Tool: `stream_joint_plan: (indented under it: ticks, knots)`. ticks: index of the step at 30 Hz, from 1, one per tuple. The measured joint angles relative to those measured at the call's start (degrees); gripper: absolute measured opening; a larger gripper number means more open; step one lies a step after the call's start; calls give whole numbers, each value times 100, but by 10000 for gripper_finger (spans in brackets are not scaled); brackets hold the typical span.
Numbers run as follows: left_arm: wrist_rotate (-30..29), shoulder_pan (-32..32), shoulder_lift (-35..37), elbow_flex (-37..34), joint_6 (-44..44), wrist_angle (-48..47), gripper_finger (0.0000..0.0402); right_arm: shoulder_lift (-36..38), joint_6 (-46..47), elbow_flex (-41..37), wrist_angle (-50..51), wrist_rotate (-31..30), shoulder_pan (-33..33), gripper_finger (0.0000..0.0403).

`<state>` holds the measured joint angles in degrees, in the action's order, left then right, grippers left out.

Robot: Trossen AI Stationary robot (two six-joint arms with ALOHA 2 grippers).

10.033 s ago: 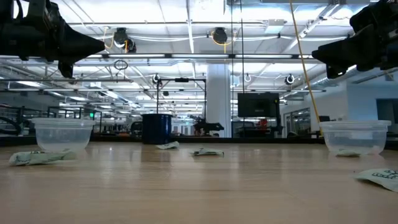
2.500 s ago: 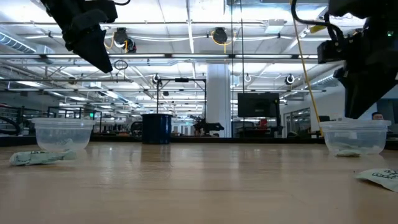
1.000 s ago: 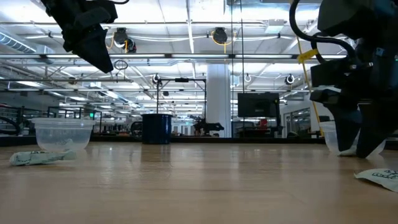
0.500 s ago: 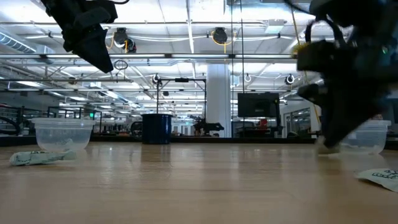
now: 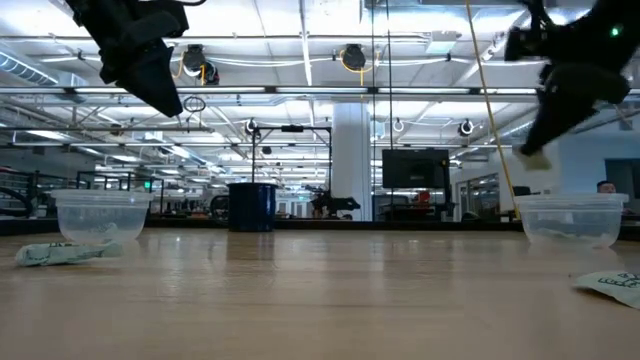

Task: Pick and place Stevia / Truvia into bins
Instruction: Put the stevia packet into the right container

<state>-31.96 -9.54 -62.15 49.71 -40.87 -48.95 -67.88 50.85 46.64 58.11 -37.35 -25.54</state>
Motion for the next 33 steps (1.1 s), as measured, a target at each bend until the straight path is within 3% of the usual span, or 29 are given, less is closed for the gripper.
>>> stream_joint_plan:
  ticks: [3,8,23,29,33]
  knots:
    - [-155,0,-42,0,25,1,131,138,804,-371,147,5,0,8]
    - [-214,2,-50,0,-9,0,131,171,524,-697,-501,701,46,8]
    - [-80,-19,-50,0,-408,-2,131,165,689,-1373,-863,749,46,9]
    - [495,-213,-98,0,103,206,131,165,517,-1424,-950,756,44,12]
    - [1192,-429,-260,0,632,740,131,165,159,-1424,-1121,766,44,40]
